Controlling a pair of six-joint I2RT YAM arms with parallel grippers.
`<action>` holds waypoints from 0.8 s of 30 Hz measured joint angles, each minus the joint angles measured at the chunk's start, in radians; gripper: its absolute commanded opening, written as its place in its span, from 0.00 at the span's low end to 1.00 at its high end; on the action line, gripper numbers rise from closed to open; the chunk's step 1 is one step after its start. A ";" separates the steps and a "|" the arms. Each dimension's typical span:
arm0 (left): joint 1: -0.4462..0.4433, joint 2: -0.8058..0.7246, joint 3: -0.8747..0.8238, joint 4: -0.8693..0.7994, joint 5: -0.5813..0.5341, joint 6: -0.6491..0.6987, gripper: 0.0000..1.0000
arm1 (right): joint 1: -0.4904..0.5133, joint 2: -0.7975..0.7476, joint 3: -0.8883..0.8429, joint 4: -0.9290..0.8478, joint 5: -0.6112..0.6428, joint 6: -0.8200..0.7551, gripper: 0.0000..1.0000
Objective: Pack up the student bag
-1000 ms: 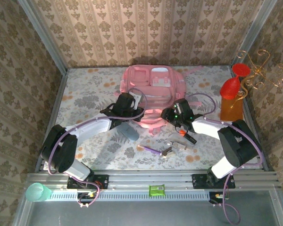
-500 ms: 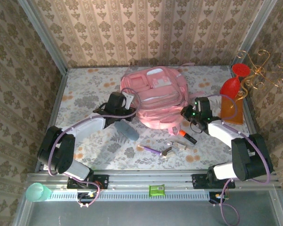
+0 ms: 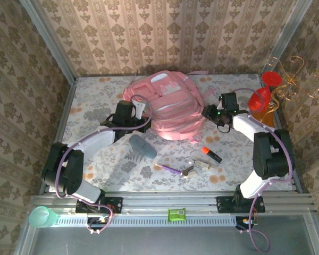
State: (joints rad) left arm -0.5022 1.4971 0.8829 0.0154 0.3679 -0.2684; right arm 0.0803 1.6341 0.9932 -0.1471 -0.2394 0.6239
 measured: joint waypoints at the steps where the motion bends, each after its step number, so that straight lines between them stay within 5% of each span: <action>1: -0.010 0.000 0.000 0.000 -0.006 -0.007 0.00 | -0.002 -0.015 -0.003 -0.016 0.019 -0.009 0.74; 5: -0.055 0.006 0.002 0.000 -0.027 -0.029 0.00 | 0.034 -0.159 -0.086 -0.039 0.063 -0.002 0.83; 9: -0.084 0.013 0.006 0.000 -0.041 -0.040 0.00 | 0.174 -0.275 -0.203 0.005 0.053 0.086 0.87; 14: -0.100 0.013 0.011 -0.002 -0.061 -0.046 0.00 | 0.358 -0.241 -0.249 0.091 0.076 0.210 0.87; 19: -0.122 0.014 0.022 -0.011 -0.080 -0.046 0.00 | 0.415 -0.127 -0.249 0.237 0.109 0.334 0.86; 22: -0.135 0.015 0.022 -0.015 -0.092 -0.046 0.00 | 0.416 -0.083 -0.243 0.288 0.128 0.379 0.70; 24: -0.143 0.019 0.022 -0.015 -0.099 -0.046 0.00 | 0.419 -0.062 -0.237 0.315 0.147 0.406 0.47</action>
State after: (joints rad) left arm -0.6456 1.5158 0.9051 0.0006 0.2687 -0.3145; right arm 0.4992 1.5719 0.7567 0.1684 -0.0925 1.0298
